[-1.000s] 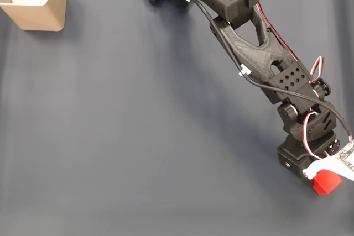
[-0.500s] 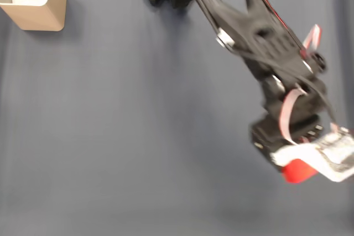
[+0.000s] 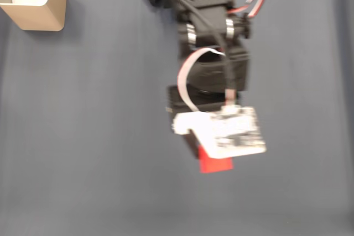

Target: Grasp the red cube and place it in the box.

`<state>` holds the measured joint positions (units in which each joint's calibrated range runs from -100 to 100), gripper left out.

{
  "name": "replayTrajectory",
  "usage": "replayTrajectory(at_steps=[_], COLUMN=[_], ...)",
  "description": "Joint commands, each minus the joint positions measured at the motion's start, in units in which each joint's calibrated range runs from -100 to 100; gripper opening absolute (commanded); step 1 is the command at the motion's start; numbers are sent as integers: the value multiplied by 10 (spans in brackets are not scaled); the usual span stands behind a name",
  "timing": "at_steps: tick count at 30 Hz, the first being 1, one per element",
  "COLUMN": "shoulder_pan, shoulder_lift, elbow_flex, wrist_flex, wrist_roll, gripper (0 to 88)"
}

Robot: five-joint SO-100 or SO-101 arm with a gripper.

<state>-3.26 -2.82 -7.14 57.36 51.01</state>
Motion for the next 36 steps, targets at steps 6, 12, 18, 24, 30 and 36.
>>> replayTrajectory(at_steps=[6, 12, 18, 24, 30, 36], shoulder_pan=[99, 173, 259, 334, 404, 473], shoulder_lift=[-128, -196, -254, -313, -365, -431], elbow_flex=[74, 140, 192, 249, 299, 370], wrist_flex=[2, 1, 1, 1, 4, 4], wrist_roll=[4, 3, 2, -4, -17, -17], gripper=[16, 14, 9, 3, 4, 5])
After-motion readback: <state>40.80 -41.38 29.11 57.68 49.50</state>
